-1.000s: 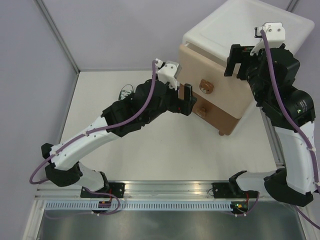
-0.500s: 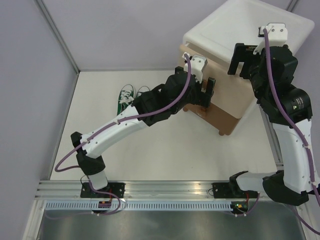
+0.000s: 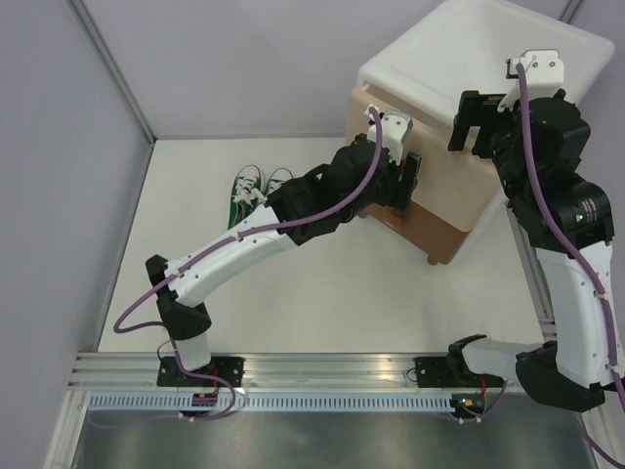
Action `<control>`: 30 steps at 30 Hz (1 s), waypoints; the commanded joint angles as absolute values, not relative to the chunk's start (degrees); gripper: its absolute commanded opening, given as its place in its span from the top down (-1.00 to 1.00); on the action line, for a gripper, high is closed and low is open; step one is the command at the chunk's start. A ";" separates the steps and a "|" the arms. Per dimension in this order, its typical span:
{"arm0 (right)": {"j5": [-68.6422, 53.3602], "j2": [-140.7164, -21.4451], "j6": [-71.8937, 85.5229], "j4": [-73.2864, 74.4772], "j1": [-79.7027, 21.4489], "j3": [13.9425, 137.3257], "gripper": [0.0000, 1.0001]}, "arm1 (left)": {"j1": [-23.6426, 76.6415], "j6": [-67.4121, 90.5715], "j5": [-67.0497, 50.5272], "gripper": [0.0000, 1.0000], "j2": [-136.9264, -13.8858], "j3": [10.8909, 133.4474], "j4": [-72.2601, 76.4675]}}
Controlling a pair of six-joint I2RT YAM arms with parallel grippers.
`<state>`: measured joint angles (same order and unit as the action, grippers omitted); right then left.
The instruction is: Place and organize the shoes in the shoe cabinet
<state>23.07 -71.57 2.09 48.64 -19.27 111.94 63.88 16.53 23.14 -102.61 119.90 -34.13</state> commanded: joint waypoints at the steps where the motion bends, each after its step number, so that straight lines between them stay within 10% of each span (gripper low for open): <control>1: 24.96 -71.72 1.93 56.78 -18.37 108.64 -0.96 | 64.34 15.38 22.06 -0.45 -103.01 121.03 -32.52; 9: 26.98 -71.98 1.32 55.90 -18.28 106.88 -0.96 | 64.25 14.94 22.32 -0.14 -103.88 122.08 -31.91; 16: 25.84 -71.81 1.58 55.99 -18.19 106.35 -0.96 | 64.25 14.24 24.43 -0.64 -104.59 122.43 -31.73; 30: 24.52 -71.28 1.76 55.72 -18.19 105.56 -0.96 | 64.25 10.28 28.48 -0.50 -104.85 117.51 -20.31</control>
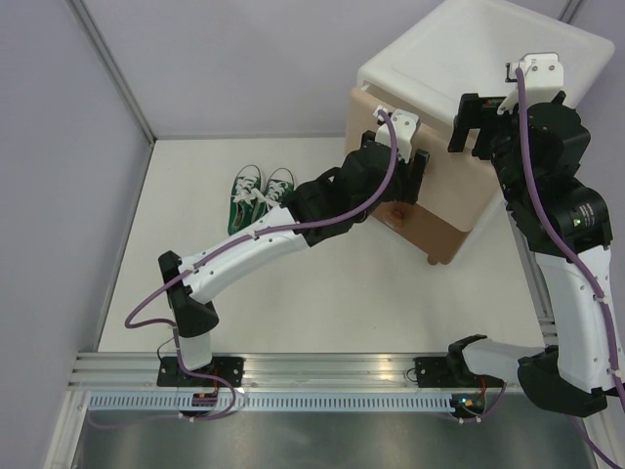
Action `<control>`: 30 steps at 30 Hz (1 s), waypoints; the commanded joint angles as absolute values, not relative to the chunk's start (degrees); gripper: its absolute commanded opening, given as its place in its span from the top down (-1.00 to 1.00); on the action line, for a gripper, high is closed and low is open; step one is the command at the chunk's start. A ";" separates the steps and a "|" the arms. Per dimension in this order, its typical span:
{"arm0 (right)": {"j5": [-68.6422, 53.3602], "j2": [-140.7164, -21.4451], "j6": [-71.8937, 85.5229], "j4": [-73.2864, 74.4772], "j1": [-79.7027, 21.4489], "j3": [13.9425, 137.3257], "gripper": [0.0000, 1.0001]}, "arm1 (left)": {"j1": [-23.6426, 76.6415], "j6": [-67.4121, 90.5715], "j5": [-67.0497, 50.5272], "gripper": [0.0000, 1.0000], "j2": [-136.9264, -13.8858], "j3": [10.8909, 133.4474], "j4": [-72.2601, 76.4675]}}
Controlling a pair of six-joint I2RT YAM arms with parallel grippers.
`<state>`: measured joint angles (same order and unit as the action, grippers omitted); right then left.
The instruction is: Place and organize the shoes in the shoe cabinet
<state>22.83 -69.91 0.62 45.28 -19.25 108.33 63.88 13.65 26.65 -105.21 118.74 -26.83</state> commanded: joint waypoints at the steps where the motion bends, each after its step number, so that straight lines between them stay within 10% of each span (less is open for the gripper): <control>1: 24.52 -71.19 1.76 55.72 -18.28 105.47 -0.95 | 64.25 10.20 28.56 -0.49 -104.85 116.99 -20.13; 14: 25.93 -72.51 0.70 55.20 -18.28 105.03 -0.96 | 64.34 10.90 28.13 0.73 -100.29 111.98 -19.42; 30: 28.04 -73.92 0.44 52.73 -17.40 100.90 -0.96 | 64.69 17.57 21.54 0.88 -85.35 96.17 -24.60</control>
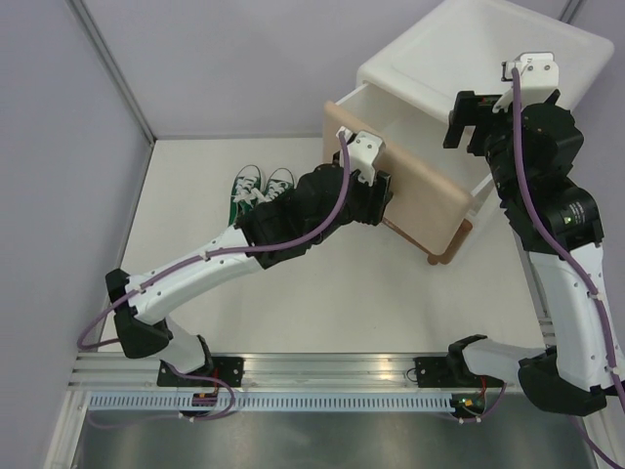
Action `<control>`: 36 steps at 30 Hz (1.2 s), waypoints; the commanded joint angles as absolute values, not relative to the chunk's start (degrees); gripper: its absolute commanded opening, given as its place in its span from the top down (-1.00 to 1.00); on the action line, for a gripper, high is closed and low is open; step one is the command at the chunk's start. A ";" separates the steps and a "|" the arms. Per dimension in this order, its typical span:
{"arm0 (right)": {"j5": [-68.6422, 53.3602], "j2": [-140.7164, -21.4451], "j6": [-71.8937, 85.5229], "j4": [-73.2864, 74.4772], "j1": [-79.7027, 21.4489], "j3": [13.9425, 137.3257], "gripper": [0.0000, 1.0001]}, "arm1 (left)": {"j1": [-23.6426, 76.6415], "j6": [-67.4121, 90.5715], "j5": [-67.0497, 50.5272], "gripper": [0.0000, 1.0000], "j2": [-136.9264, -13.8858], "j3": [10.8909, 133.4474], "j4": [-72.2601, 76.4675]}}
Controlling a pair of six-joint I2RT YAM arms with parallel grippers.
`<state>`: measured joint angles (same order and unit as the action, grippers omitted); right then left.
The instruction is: Place and organize the shoes in the shoe cabinet
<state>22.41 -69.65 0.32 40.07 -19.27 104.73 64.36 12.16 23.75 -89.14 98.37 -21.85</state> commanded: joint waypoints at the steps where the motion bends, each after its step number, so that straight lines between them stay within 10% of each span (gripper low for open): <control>1: 27.95 -74.00 0.44 52.73 -17.40 100.99 -0.96 | 64.86 18.01 20.49 0.89 -84.82 95.46 -25.31; 36: 28.04 -74.71 0.62 51.68 -16.61 100.11 -0.95 | 66.53 26.02 16.87 0.90 -60.74 79.89 -42.10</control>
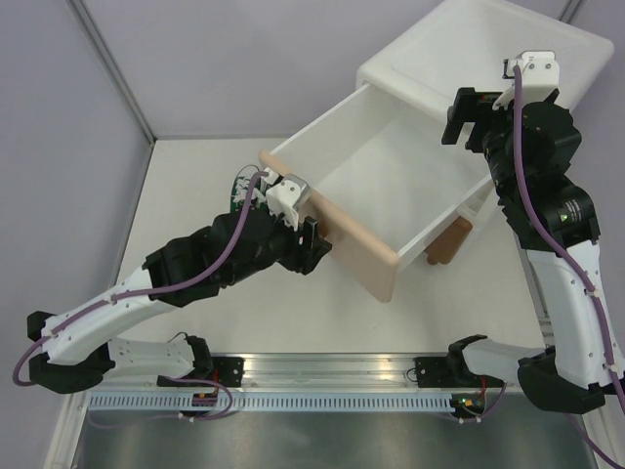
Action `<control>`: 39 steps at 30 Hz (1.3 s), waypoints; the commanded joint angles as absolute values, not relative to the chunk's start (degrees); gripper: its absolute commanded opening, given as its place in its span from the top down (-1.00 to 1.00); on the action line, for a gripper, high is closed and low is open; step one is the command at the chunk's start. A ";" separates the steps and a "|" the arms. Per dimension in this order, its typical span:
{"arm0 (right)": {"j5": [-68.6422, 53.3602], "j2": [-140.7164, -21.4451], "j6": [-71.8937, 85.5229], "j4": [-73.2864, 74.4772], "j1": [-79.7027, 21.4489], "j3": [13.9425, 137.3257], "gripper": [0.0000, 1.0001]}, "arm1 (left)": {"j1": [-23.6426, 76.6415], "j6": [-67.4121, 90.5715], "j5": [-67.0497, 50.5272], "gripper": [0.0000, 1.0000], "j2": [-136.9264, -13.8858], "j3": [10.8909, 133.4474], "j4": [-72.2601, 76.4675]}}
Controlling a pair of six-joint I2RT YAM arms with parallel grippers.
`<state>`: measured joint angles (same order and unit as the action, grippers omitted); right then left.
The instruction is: Place and organize the shoes in the shoe cabinet
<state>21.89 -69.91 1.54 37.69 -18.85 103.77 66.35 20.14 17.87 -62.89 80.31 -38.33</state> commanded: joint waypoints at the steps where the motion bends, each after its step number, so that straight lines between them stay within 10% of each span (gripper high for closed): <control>1: 28.04 -74.71 0.53 51.68 -16.61 100.11 -0.96 | 66.53 25.75 16.79 0.90 -60.47 79.89 -42.27; 20: 26.98 -74.36 0.88 51.77 -16.44 100.20 -0.96 | 66.53 24.26 16.08 0.58 -55.20 77.87 -44.03; 28: 26.46 -74.18 1.05 51.86 -16.52 99.84 -0.96 | 66.53 24.52 14.77 -0.19 -54.14 77.96 -44.03; 39: 25.05 -73.39 1.14 51.77 -16.52 99.75 -0.96 | 66.53 24.43 13.54 -0.77 -52.56 77.61 -44.12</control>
<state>24.18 -71.13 2.35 34.92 -17.12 103.42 66.39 22.63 14.44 -53.56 77.38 -43.97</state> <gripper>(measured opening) 0.979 0.871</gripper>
